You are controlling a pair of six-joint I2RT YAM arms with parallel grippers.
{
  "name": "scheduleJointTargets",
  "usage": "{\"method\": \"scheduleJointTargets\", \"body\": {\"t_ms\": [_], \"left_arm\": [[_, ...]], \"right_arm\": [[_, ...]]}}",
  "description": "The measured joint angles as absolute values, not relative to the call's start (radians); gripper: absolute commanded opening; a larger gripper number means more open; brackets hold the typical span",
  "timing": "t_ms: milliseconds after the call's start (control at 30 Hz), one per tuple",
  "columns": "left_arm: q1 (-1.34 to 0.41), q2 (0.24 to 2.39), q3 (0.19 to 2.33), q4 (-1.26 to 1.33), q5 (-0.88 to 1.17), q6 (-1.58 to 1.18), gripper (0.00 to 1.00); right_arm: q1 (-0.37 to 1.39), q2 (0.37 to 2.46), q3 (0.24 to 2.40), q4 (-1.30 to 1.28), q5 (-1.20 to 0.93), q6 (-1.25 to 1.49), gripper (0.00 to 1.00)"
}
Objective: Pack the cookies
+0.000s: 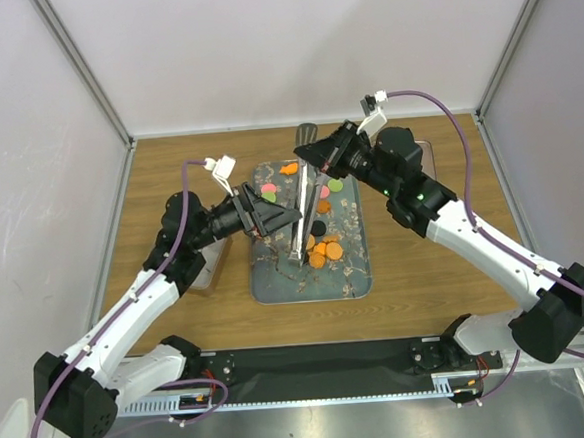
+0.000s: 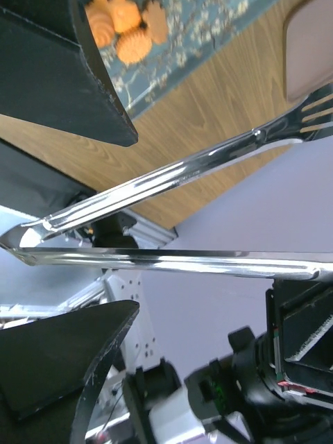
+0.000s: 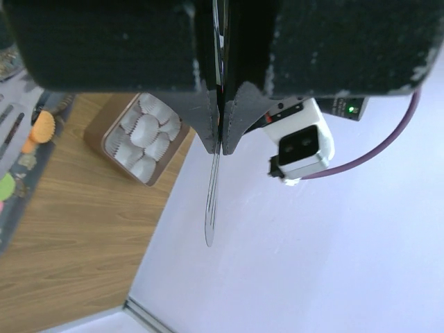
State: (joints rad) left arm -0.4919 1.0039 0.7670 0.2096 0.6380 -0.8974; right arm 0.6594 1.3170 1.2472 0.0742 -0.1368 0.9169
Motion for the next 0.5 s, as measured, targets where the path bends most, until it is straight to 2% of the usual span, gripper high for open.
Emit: {"method": "scheduleJointTargets", "body": {"t_ms": [500], "left_arm": [[-0.49, 1.029, 0.745, 0.44, 0.763, -1.139, 0.99]], "right_arm": [[0.722, 1.319, 1.23, 0.311, -0.141, 0.904, 0.0]]}}
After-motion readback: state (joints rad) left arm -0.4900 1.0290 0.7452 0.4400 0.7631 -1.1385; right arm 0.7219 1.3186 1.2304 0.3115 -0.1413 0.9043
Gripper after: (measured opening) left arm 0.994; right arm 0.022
